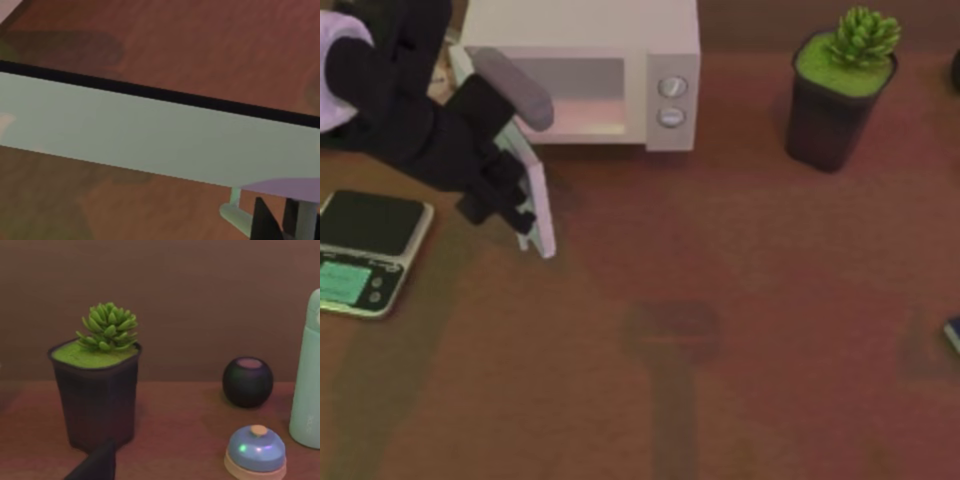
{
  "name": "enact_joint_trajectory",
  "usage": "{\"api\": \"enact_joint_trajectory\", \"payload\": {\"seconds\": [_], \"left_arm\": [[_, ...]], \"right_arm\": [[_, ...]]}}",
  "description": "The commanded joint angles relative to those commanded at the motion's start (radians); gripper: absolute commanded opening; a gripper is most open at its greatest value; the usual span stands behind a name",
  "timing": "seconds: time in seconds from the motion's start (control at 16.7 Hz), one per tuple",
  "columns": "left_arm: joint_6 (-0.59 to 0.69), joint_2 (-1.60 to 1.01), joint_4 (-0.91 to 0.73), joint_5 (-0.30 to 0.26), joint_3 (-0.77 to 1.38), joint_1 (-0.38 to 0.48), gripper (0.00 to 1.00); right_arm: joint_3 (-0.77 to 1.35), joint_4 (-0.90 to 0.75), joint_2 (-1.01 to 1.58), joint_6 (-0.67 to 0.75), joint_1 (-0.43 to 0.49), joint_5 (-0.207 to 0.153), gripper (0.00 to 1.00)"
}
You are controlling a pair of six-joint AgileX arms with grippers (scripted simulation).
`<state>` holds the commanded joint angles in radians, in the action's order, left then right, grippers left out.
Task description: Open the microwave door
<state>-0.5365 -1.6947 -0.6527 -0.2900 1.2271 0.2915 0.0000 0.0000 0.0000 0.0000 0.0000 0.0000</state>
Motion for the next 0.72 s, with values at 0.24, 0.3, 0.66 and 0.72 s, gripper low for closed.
{"api": "enact_joint_trajectory", "payload": {"seconds": [0.24,0.3,0.66,0.72], "left_arm": [[-0.033,-0.003,-0.013,-0.014,0.0,-0.011,0.0],[-0.057,-0.003,-0.021,-0.023,0.002,-0.021,0.0],[-0.208,0.002,-0.077,-0.087,0.005,-0.083,0.0],[-0.216,0.003,-0.079,-0.091,0.005,-0.087,0.0]], "right_arm": [[0.0,0.0,0.0,0.0,0.0,0.0,1.0],[0.0,0.0,0.0,0.0,0.0,0.0,1.0],[0.0,0.0,0.0,0.0,0.0,0.0,1.0],[0.0,0.0,0.0,0.0,0.0,0.0,1.0]]}}
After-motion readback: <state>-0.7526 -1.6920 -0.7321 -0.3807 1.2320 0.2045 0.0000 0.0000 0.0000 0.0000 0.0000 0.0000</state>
